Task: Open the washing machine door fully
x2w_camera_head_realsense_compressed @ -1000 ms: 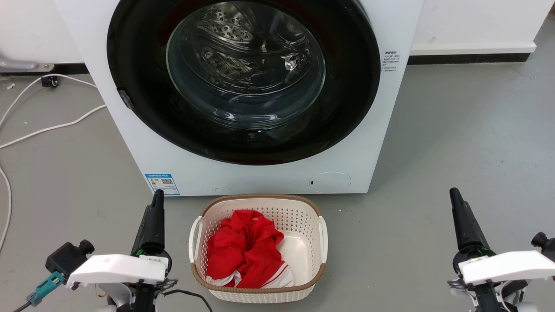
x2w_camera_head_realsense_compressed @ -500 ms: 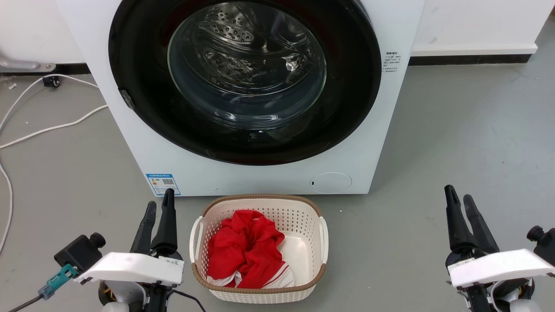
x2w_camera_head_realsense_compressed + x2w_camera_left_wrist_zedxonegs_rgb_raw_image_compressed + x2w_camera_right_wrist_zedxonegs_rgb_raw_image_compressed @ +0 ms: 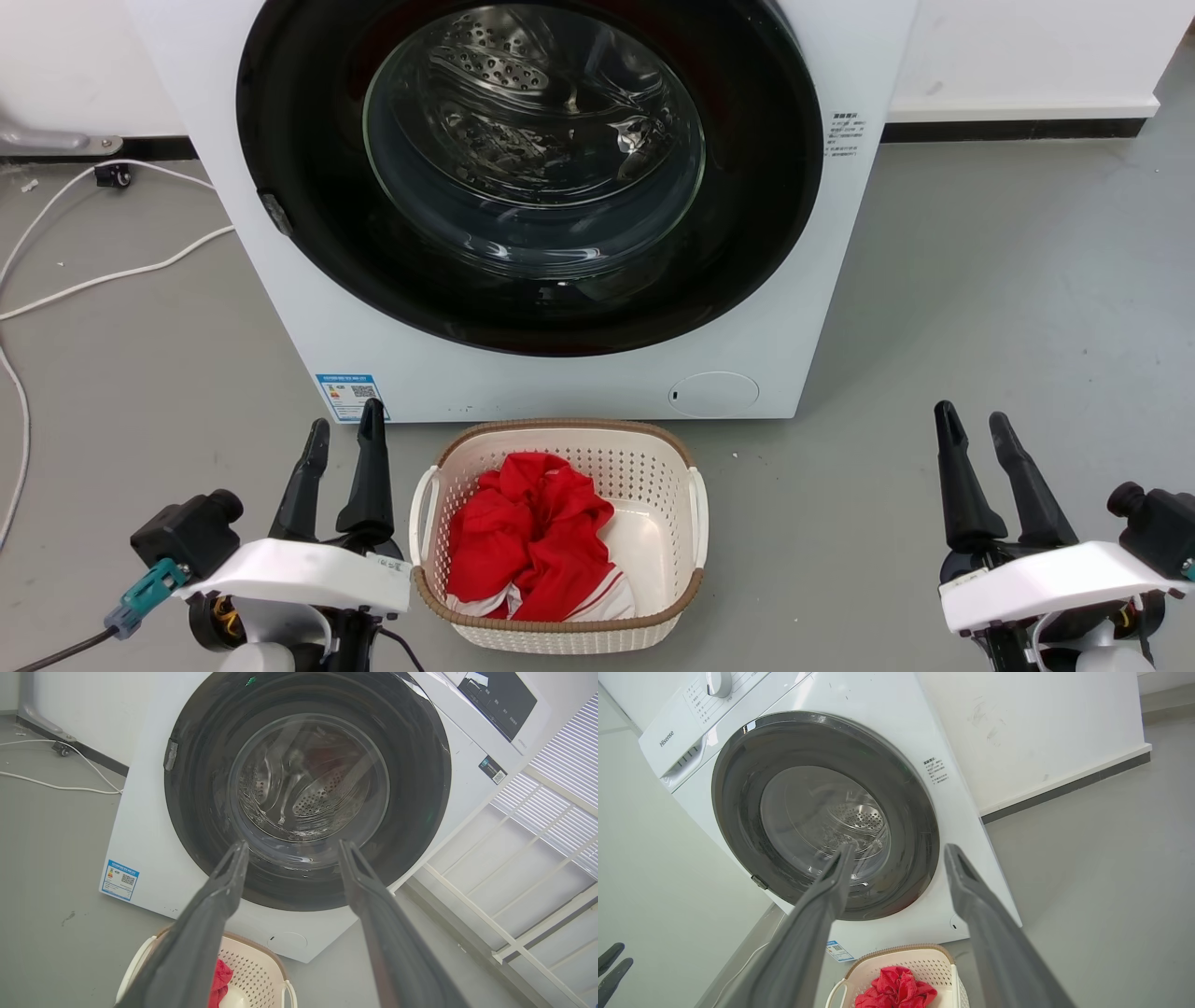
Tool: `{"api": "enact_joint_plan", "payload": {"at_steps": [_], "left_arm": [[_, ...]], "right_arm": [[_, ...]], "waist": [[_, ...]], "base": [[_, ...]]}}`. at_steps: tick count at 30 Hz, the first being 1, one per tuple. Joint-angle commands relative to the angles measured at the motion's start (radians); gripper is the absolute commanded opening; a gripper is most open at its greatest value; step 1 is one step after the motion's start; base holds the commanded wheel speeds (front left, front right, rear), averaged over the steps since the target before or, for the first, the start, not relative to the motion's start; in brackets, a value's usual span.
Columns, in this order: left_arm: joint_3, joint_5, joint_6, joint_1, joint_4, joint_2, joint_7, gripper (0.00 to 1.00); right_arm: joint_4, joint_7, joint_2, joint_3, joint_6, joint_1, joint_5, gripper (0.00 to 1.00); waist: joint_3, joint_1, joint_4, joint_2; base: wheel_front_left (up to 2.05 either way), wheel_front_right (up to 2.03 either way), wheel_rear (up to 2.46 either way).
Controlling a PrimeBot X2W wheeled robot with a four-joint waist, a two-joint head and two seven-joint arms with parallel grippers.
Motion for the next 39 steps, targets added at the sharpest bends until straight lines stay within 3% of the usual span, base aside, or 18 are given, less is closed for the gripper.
{"api": "enact_joint_plan", "payload": {"at_steps": [1,39], "left_arm": [[-0.003,0.029,0.001,-0.018,-0.016,0.001,-0.009,1.0],[-0.035,0.421,0.022,-0.004,0.01,0.011,-0.097,1.0]], "right_arm": [[-0.019,-0.004,0.0,0.003,0.0,-0.002,-0.03,1.0],[-0.041,-0.012,0.011,-0.003,0.0,0.042,-0.405,1.0]], "waist": [[0.0,0.0,0.0,0.0],[-0.018,0.0,0.015,0.0]], "base": [[0.0,0.0,0.0],[0.0,0.0,0.0]]}}
